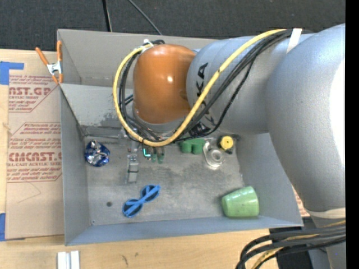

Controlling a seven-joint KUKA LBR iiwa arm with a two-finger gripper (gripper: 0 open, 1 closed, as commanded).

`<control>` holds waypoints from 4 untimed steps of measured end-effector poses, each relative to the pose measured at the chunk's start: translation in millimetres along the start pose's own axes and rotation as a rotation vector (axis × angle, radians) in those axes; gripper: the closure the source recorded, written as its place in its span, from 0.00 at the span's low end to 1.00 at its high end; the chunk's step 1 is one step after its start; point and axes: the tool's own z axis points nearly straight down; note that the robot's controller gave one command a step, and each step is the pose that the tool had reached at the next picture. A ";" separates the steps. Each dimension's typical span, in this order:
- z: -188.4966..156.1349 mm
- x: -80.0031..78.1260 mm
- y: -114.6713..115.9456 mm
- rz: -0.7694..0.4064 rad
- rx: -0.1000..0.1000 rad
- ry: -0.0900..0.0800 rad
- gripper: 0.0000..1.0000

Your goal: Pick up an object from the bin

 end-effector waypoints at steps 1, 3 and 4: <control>107.2 57.2 -43.0 -0.272 0.002 0.001 0.00; 65.7 54.9 -34.6 -0.726 0.001 -0.008 0.00; 105.0 40.8 -33.0 -0.877 0.001 -0.005 0.00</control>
Offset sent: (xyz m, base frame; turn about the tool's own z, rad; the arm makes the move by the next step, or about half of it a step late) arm -0.0552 -0.0425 -0.1033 -0.2714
